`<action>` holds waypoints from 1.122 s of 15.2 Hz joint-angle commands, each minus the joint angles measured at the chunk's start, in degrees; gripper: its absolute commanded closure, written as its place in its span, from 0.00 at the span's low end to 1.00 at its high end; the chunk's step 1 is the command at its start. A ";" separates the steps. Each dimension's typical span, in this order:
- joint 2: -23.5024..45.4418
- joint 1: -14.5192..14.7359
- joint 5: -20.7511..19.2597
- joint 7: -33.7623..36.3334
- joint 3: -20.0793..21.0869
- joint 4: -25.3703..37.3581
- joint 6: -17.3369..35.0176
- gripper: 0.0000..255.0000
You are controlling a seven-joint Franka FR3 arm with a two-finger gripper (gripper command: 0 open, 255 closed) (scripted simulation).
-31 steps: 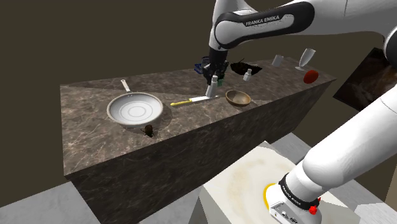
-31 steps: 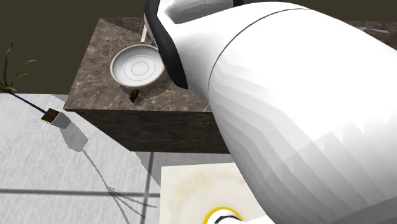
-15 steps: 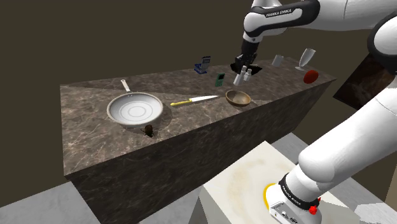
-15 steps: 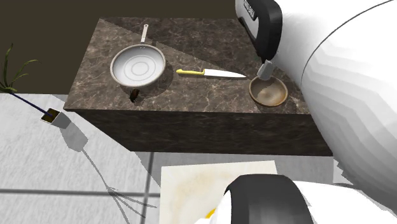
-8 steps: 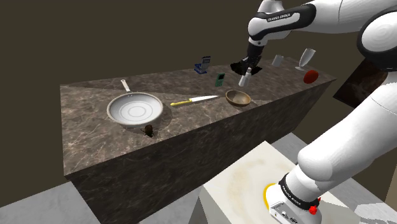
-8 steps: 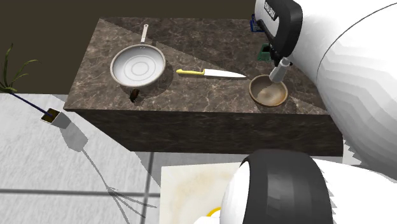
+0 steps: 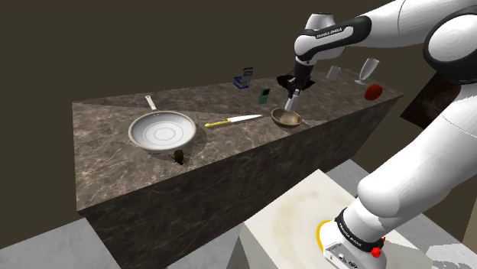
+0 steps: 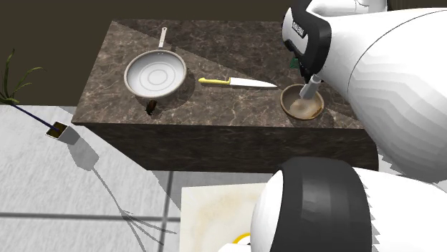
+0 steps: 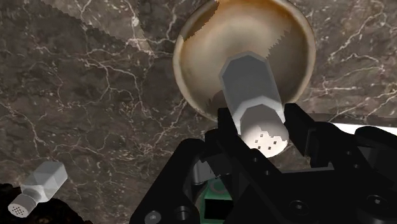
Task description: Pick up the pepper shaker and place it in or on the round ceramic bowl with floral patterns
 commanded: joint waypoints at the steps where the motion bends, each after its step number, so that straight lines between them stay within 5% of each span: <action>1: 0.60 0.00 -0.06 0.16 0.00 -0.84 1.48 1.00; 14: 2.13 -0.06 -0.24 0.52 -0.06 -3.07 5.22 1.00; 15: 2.13 -0.06 -0.24 0.52 -0.06 -3.07 5.22 0.00; 17: 2.13 -0.06 -0.24 0.52 -0.06 -3.07 5.22 0.00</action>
